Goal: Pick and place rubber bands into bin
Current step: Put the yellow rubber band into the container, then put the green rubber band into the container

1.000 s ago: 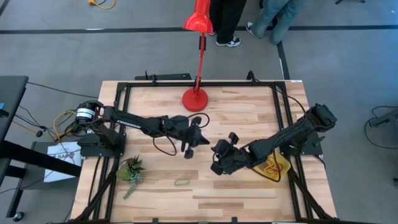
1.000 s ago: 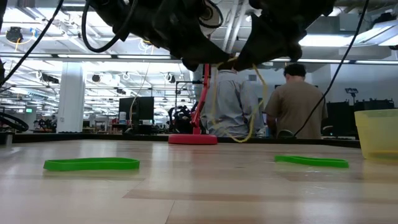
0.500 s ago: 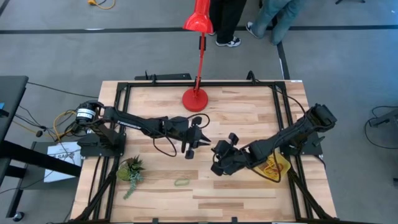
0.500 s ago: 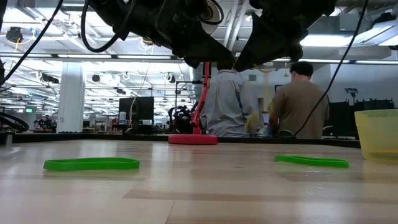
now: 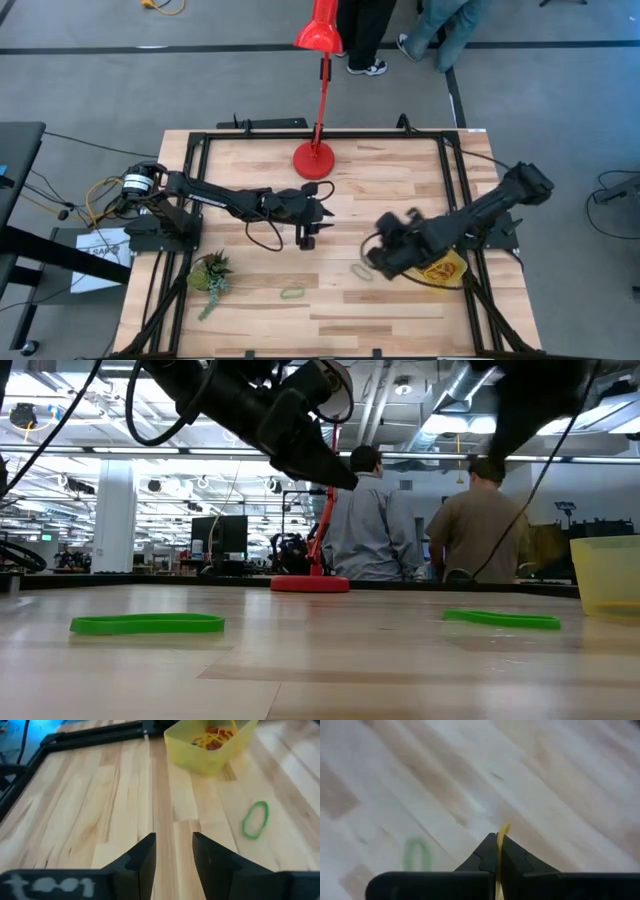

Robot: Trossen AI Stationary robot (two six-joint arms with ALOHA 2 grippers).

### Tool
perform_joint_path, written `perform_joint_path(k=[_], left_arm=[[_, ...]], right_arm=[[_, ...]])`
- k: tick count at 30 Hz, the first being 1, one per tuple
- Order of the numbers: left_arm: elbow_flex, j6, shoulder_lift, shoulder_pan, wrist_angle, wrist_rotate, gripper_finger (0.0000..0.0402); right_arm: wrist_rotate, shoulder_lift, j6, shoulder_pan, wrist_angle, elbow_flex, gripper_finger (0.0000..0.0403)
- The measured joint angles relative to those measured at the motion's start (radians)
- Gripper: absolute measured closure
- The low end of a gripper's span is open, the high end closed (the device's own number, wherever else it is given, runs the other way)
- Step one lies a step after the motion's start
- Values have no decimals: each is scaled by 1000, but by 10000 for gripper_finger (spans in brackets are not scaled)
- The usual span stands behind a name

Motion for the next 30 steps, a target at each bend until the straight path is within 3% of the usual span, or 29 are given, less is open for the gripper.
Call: perform_joint_path(k=[2, 5, 11, 15, 22, 27, 30], left_arm=[[0, 0, 0, 0, -12, -1, 282], [0, 0, 0, 0, -51, -1, 282], [0, -5, 0, 0, -120, -1, 282], [0, 0, 0, 0, -137, 17, 282], [0, -10, 0, -2, -172, 28, 282], [0, -19, 0, -2, -211, 44, 282], [0, -41, -1, -3, -266, 157, 282]], right_arm=[[-28, -31, 112, 35, -175, 62, 402], [-144, -71, 250, 101, -301, 105, 402], [-209, -68, 482, 266, -315, 22, 402], [-353, -29, 635, 311, -322, -25, 397], [-514, 9, 724, 336, -321, -33, 343], [-515, 22, 727, 334, -334, -33, 310], [-421, 26, 749, 313, -269, -33, 301]])
